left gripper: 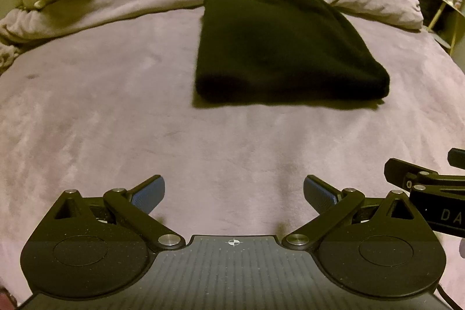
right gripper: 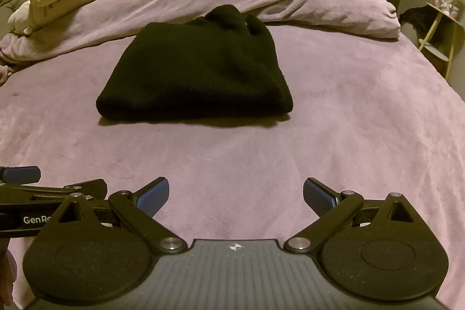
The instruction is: Fold small clothes
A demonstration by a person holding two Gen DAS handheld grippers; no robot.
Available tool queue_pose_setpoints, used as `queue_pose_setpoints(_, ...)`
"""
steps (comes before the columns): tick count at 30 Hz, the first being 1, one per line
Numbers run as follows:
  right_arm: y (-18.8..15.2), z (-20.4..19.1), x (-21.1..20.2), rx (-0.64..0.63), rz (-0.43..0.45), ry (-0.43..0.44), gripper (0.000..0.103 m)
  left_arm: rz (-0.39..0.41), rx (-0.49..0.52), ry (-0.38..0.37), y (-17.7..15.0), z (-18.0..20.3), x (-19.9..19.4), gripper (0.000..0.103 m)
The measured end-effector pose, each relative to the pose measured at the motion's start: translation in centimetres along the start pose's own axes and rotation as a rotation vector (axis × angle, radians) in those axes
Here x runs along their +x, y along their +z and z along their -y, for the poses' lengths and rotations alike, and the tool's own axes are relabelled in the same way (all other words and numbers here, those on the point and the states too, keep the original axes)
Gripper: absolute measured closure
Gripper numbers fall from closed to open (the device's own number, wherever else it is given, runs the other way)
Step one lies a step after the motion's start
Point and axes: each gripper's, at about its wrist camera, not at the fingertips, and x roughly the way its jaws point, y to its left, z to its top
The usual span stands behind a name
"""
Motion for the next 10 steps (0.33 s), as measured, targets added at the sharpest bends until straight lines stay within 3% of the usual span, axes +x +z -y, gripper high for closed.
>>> queue_pose_setpoints(10,0.11,0.03,-0.58,-0.011,0.01,-0.008,0.004,0.001,-0.001,0.0,0.01,-0.04,-0.3,0.0)
